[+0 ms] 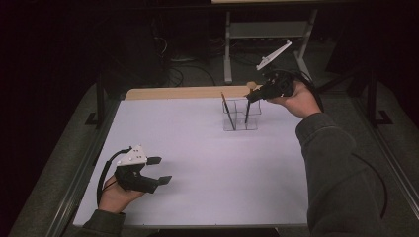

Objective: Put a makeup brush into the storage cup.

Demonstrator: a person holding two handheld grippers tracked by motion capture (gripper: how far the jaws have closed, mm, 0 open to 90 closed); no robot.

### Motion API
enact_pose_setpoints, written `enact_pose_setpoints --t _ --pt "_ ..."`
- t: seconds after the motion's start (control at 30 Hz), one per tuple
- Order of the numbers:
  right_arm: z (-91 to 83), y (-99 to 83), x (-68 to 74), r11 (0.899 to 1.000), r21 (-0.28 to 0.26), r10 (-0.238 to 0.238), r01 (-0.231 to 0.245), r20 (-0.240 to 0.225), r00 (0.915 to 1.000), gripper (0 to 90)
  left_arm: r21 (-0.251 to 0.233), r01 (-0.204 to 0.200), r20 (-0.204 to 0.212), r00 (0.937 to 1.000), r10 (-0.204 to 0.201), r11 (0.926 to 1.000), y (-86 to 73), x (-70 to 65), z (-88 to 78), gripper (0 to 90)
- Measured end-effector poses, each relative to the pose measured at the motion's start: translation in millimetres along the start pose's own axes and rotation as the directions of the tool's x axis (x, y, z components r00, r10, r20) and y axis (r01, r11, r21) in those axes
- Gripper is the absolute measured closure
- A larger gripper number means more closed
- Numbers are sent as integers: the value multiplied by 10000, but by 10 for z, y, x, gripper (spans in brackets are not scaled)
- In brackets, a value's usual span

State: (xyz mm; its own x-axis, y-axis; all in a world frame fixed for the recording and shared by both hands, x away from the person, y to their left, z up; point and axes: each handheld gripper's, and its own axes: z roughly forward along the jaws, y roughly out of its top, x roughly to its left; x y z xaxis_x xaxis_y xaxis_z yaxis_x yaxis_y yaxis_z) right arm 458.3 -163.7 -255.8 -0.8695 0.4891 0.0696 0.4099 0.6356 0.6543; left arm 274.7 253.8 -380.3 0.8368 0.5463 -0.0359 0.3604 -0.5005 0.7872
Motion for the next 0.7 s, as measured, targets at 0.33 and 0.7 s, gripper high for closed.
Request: enact_pose_setpoints --t 0.33,0.7 --pt "-29 109 -94 10000 14 82 -82 320 9995 829 21 -12 20 10000 12 10000 -7 4 5 243" --pt "12 197 -169 9997 127 196 -203 528 9984 829 90 -171 44 9998 170 9998 -6 14 13 242"
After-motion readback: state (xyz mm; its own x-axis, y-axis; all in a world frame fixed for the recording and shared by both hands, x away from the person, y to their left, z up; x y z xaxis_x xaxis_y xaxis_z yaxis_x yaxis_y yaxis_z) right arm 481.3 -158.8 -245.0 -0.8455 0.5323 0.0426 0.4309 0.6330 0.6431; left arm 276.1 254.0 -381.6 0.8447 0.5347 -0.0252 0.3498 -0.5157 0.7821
